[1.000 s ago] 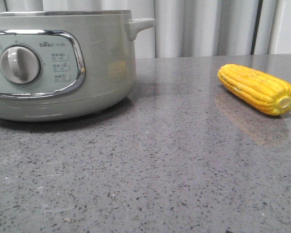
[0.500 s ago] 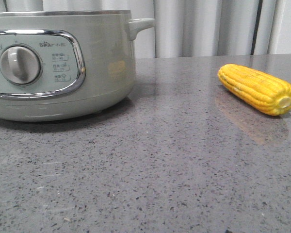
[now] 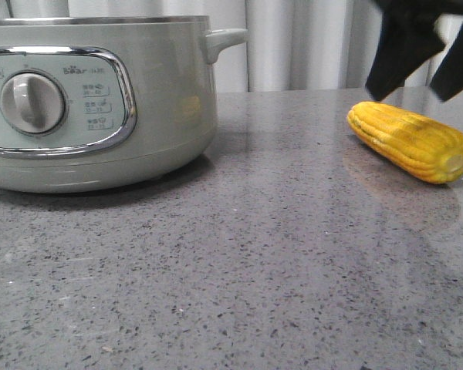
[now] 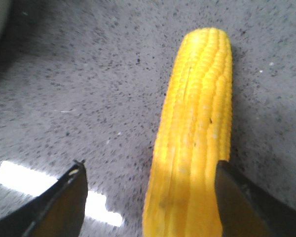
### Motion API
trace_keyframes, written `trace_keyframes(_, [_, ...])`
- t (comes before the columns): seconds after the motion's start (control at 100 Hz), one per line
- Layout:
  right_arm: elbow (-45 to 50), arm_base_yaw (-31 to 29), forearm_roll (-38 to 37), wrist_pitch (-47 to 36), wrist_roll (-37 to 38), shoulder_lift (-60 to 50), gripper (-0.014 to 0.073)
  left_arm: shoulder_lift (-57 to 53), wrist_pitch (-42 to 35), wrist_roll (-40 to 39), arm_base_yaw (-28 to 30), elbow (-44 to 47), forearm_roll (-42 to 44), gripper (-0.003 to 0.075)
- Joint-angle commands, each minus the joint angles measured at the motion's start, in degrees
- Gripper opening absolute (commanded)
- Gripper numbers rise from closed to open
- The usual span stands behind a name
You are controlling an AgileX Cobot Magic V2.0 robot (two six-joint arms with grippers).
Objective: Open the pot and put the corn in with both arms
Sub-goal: 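Grasp the yellow corn cob with the right gripper, then lift the corn and carry it over the open pot with the right gripper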
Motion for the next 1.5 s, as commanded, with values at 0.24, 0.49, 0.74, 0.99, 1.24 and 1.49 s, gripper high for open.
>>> trace_keyframes(0.24, [-4.2, -0.3, -6.3, -2.0, 1.3, 5.9, 0.0276, -7.7, 6.8, -0.4, -0.7, -2.0, -0.2, 0.0189])
trace_keyframes(0.49, [-4.2, -0.3, -6.3, -2.0, 2.0, 5.6, 0.0151, -7.8, 6.8, -0.4, -0.7, -2.0, -0.2, 0.0081])
trace_keyframes(0.74, [-6.7, -0.3, -6.3, -4.4, 2.0, -0.7, -0.0013, -7.8, 6.8, -0.4, -0.7, -2.0, -1.8, 0.004])
trace_keyframes(0.99, [-15.7, 1.4, -2.8, -4.2, 2.0, -5.3, -0.0025, -7.8, 6.6, -0.4, -0.7, -2.0, -2.8, 0.004])
trace_keyframes(1.24, [-24.8, 15.8, 3.9, -11.7, 2.0, -2.5, -0.0025, -7.8, 6.6, -0.4, -0.7, -2.0, -2.8, 0.004])
trace_keyframes(1.49, [-29.9, 26.2, 3.9, -20.1, 2.0, 8.9, -0.0023, -7.8, 9.8, -0.4, -1.4, -2.0, -8.5, -0.0014])
